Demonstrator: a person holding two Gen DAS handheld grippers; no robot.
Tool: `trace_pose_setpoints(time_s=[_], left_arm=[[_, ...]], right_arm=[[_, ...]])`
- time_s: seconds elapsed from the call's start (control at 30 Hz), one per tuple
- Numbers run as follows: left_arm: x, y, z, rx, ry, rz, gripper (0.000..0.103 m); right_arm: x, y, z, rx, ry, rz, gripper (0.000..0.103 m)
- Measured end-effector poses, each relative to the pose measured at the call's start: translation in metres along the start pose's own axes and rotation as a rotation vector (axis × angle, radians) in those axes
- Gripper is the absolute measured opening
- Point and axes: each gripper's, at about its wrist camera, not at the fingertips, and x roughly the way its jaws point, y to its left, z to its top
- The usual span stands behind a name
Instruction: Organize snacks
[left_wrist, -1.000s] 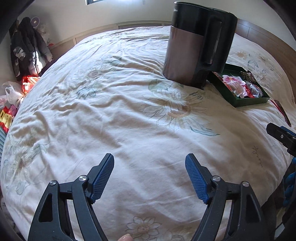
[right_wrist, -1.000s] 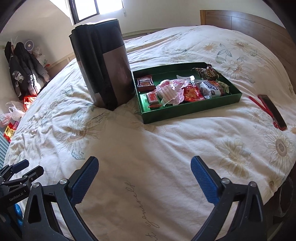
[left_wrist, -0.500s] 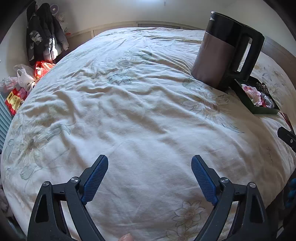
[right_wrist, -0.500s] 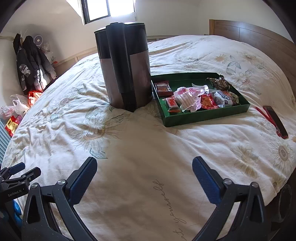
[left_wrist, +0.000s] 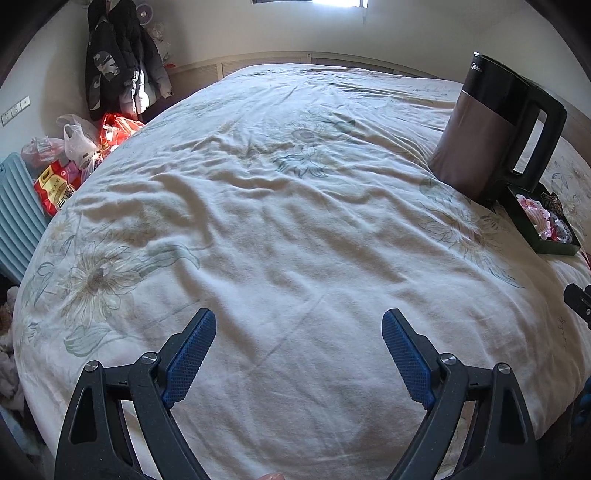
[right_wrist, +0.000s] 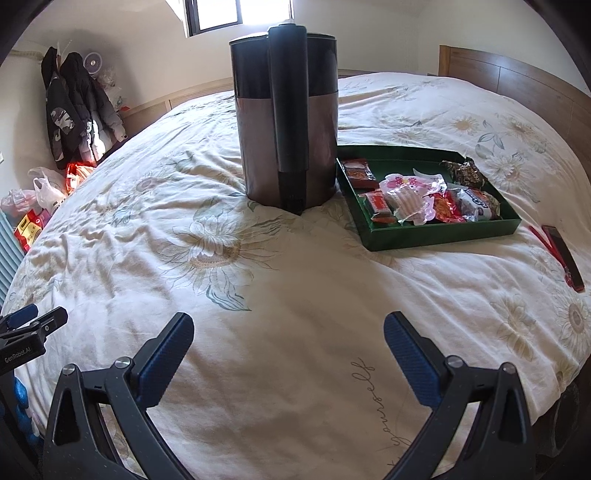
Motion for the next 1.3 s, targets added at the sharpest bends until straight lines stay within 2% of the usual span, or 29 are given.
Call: trace_pose_setpoints(time_s=[0.43, 0.87, 1.1, 1.3], left_arm=[[0.02, 0.029, 0.017, -0.044, -0.005, 0.049, 0.088], [0.038, 0.032, 0.031, -0.043, -0.003, 0.062, 0.088], [0.036, 0.014, 0.038, -0.033, 0.001, -0.003, 0.088], [0.028, -0.028, 0.045, 0.025, -0.004, -0.024, 0.088]], right_arm=[[0.023, 0.022, 0.015, -0.059, 0.013, 0.012, 0.103], [0.048, 0.031, 0.026, -0.056, 0.028, 0.03, 0.103], [0.058, 0.027, 0.029, -0.047, 0.038, 0.032, 0.103], [0.058, 0.017, 0.03, -0.04, 0.034, 0.028, 0.103]])
